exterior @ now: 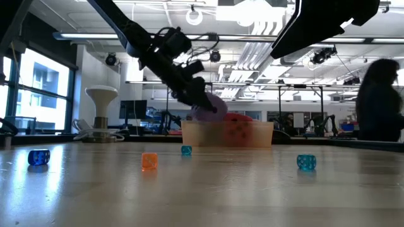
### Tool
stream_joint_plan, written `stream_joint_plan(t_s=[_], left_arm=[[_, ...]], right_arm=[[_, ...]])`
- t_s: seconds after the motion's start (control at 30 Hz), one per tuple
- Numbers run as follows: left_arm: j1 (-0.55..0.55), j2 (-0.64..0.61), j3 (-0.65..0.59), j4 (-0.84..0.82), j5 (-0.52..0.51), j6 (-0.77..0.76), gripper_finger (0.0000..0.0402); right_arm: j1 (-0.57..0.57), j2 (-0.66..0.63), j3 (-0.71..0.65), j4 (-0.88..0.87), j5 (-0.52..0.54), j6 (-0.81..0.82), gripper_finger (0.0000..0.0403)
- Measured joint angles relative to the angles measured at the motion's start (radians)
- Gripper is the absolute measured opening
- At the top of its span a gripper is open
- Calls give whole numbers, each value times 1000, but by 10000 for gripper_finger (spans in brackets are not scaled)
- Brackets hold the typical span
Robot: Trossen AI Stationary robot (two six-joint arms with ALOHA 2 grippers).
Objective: Pick & Place Dice
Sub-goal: Put the large purple die into the orange bin
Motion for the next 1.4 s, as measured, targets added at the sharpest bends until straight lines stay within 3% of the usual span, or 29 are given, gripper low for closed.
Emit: stream_joint_plan(t_s=[0.2, 0.87, 1.03, 1.27, 1.4], left_arm=[[12, -8, -3, -36, 54, -8, 399], [-22, -81, -2, -48, 40, 93, 399], [-17, -65, -4, -93, -16, 146, 399], [-30, -79, -2, -77, 46, 186, 399], [-8, -51, 1, -69, 89, 132, 399]], right_arm=[[-5, 0, 0, -19, 13, 0, 275], [-47, 1, -5, -24, 23, 4, 275], [-53, 1, -46, 33, 24, 7, 275], [-53, 1, -81, 82, 96, -1, 275], [-52, 1, -80, 101, 106, -1, 275]])
